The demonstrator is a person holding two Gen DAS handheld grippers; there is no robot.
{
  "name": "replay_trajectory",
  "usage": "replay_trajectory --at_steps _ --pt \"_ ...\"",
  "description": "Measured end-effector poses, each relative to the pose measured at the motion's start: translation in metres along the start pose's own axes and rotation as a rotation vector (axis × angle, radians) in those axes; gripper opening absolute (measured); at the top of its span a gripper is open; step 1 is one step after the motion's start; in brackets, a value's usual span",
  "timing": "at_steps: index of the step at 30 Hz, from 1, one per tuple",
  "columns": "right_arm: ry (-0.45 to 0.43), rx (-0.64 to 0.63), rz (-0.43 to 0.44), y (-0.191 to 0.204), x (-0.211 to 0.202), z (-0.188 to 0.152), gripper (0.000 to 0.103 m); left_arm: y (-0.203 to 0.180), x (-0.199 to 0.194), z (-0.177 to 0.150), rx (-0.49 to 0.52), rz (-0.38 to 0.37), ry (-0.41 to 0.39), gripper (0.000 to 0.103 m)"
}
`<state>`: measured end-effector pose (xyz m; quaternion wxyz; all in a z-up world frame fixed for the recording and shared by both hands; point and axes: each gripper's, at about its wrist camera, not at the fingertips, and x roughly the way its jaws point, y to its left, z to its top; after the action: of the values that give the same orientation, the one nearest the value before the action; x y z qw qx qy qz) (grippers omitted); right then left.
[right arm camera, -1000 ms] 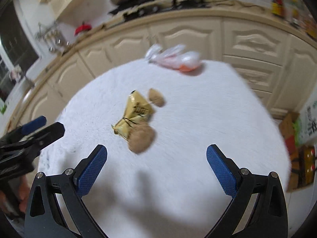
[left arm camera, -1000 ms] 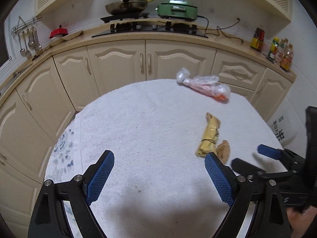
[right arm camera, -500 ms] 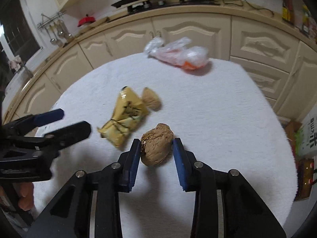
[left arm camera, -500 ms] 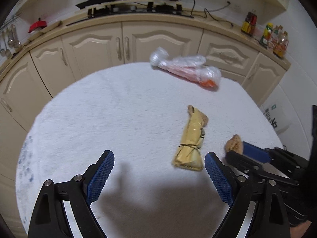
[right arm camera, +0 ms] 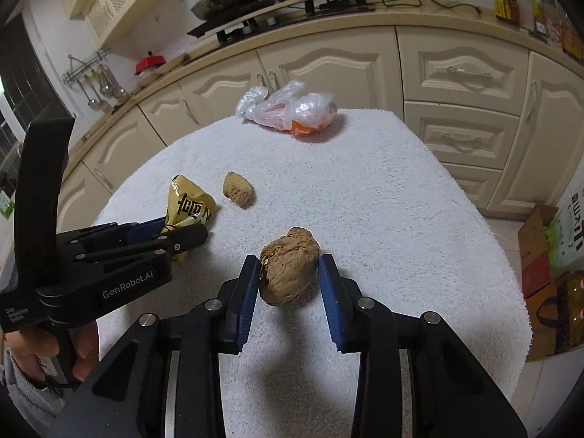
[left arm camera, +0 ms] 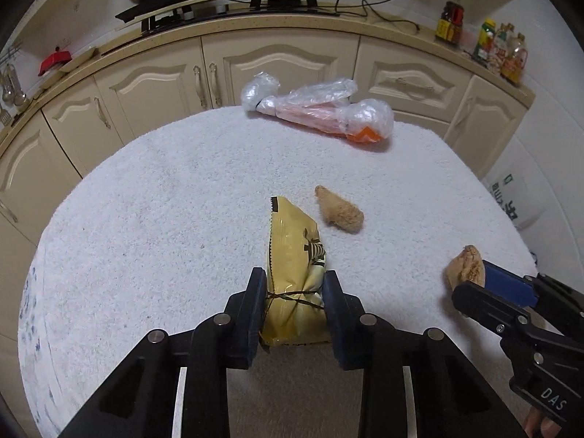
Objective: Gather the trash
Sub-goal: 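Carry the yellow bag and bread roll over the blue bin and open both tools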
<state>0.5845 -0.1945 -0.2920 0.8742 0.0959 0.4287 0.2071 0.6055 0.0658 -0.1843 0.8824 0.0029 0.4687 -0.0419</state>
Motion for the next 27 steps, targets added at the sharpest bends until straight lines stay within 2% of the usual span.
replay_trajectory --at_steps 5,11,18,22,27 --pt "-0.030 0.015 0.023 -0.004 -0.024 -0.010 0.034 -0.014 -0.033 -0.011 0.015 -0.003 -0.069 0.027" --pt "-0.100 0.052 0.028 -0.020 -0.071 -0.024 0.034 -0.061 -0.076 -0.027 0.087 -0.045 -0.136 0.027" --pt "-0.204 0.128 -0.028 -0.068 -0.148 -0.055 0.034 -0.161 -0.104 -0.047 0.217 -0.124 -0.156 0.027" --pt "-0.242 0.192 -0.099 -0.114 -0.193 -0.083 0.034 -0.226 -0.101 -0.049 0.286 -0.186 -0.137 0.027" --pt "-0.272 0.291 -0.169 -0.174 -0.230 -0.114 0.034 -0.310 -0.075 -0.053 0.379 -0.251 -0.080 0.027"
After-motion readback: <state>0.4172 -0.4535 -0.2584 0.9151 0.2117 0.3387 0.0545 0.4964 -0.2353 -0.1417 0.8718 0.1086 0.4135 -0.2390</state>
